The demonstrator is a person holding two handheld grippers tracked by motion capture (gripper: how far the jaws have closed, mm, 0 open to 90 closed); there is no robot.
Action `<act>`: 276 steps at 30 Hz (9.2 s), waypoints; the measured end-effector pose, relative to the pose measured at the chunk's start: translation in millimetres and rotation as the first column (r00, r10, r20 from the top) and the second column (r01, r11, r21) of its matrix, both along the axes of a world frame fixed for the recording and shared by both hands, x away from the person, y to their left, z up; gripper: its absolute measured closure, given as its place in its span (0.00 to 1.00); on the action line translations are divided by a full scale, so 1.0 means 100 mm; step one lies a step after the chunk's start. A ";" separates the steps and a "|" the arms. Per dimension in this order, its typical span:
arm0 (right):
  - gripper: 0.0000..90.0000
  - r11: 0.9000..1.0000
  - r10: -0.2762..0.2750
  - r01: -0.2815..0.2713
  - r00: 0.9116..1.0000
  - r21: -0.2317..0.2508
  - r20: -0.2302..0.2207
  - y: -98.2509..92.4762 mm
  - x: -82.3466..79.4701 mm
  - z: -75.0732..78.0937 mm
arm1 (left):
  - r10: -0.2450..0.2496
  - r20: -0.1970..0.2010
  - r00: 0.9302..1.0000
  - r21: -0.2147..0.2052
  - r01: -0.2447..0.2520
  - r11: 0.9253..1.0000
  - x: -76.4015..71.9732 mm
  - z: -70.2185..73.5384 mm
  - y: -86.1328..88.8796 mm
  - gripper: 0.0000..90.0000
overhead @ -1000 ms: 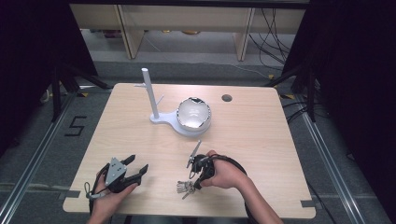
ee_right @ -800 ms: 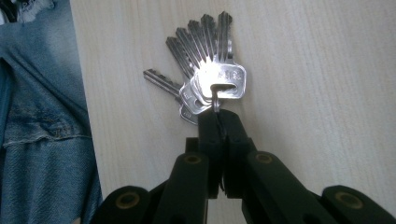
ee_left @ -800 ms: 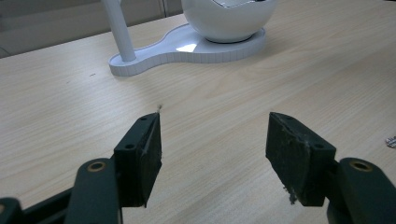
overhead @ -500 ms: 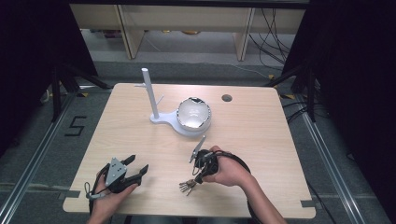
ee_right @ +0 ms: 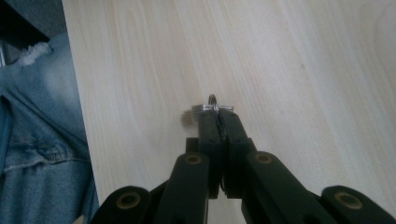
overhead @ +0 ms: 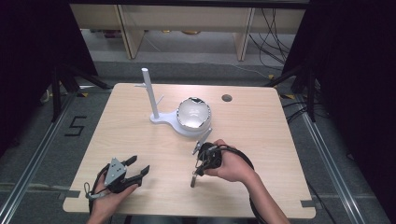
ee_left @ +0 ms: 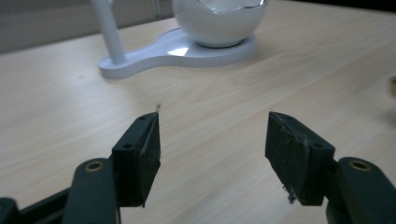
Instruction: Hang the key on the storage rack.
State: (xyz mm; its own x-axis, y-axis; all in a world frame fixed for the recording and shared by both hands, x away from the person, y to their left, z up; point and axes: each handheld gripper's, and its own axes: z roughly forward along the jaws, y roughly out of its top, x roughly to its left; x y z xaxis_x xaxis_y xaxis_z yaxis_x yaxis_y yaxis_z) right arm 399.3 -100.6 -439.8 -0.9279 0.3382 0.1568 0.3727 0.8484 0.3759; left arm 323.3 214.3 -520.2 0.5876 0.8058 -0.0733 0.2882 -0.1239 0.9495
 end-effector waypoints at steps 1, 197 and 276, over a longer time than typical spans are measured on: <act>1.00 1.000 -0.003 0.003 1.000 0.003 -0.001 -0.01 0.01 0.02 | -0.015 -0.005 1.000 -0.019 0.015 1.000 -0.01 0.03 -0.05 0.41; 0.55 0.594 -0.701 0.500 0.706 0.630 0.100 -1.70 -0.49 -0.66 | 0.218 0.044 0.975 0.153 -0.222 0.963 1.55 1.54 0.14 0.90; 0.55 0.586 -0.709 0.510 0.699 0.630 0.093 -1.74 -0.49 -0.67 | 0.227 -0.075 0.971 0.233 -0.204 0.951 2.01 1.32 0.01 0.89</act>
State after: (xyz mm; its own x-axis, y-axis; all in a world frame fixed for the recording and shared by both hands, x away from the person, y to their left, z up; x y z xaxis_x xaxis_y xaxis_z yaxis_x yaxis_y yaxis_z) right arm 350.2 -274.7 -507.2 -0.5546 0.7946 0.2472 0.5049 0.0851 0.8590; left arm 524.5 215.6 -388.4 0.3966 0.9151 0.0725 0.4234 -0.2524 0.8701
